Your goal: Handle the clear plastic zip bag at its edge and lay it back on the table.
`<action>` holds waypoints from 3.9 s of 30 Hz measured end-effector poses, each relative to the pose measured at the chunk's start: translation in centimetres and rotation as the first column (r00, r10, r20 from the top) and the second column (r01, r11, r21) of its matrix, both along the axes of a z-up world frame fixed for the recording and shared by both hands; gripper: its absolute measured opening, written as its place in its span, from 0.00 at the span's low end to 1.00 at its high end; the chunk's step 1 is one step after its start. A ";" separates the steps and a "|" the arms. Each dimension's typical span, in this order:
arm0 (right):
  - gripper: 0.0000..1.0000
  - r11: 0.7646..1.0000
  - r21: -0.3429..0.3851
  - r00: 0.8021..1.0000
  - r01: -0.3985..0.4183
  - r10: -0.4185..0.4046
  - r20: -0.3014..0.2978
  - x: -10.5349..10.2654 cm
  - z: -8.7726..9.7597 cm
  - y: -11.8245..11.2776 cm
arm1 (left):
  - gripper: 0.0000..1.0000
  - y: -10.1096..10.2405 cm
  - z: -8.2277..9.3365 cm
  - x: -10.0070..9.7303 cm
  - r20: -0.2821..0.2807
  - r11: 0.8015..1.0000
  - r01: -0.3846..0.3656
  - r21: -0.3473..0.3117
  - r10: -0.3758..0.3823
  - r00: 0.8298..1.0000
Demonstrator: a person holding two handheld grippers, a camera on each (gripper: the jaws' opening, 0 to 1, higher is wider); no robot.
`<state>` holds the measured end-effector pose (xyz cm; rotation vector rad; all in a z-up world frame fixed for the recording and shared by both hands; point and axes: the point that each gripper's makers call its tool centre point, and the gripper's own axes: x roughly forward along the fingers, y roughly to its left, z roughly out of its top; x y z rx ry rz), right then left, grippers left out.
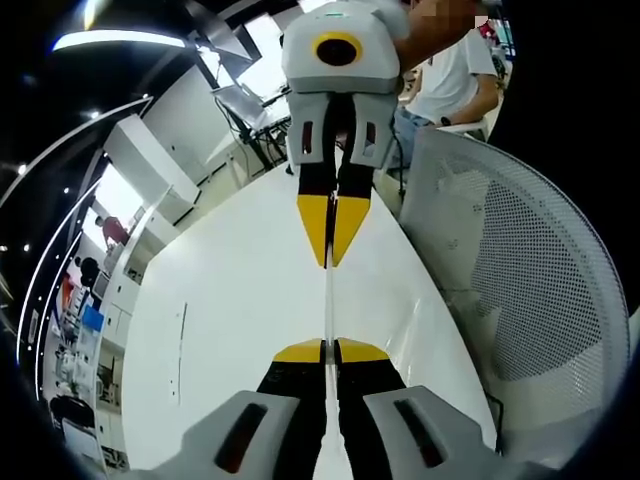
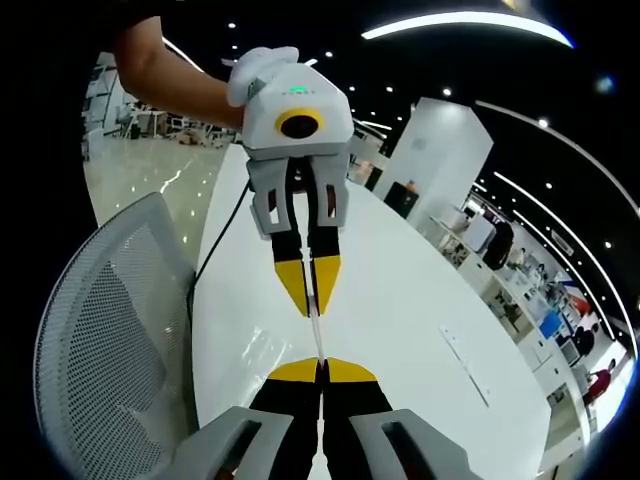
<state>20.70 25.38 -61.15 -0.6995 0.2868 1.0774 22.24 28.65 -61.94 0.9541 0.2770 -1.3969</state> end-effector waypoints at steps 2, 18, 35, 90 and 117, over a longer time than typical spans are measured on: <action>0.00 1.000 0.000 1.000 0.000 0.000 0.000 0.0 0.0 0.0 | 0.00 0.0 0.0 0.0 0.002 1.000 0.000 0.002 0.000 1.000; 0.00 1.000 0.000 1.000 0.003 -0.003 0.001 -0.3 0.1 -0.1 | 0.00 0.3 -0.1 -0.1 0.001 1.000 -0.005 -0.001 0.005 1.000; 0.00 1.000 0.002 1.000 0.000 0.000 0.005 -0.3 0.2 -0.2 | 0.00 1.0 -0.2 0.1 0.003 1.000 -0.013 0.002 0.013 1.000; 0.00 1.000 0.015 1.000 0.016 -0.016 0.022 -1.0 0.8 -1.1 | 0.00 3.0 -0.1 0.3 0.004 0.999 -0.038 0.006 0.038 0.999; 0.00 1.000 0.009 1.000 0.020 -0.021 0.022 -1.2 0.6 -1.6 | 0.00 3.7 -0.5 0.5 -0.006 0.999 -0.048 0.019 0.048 0.999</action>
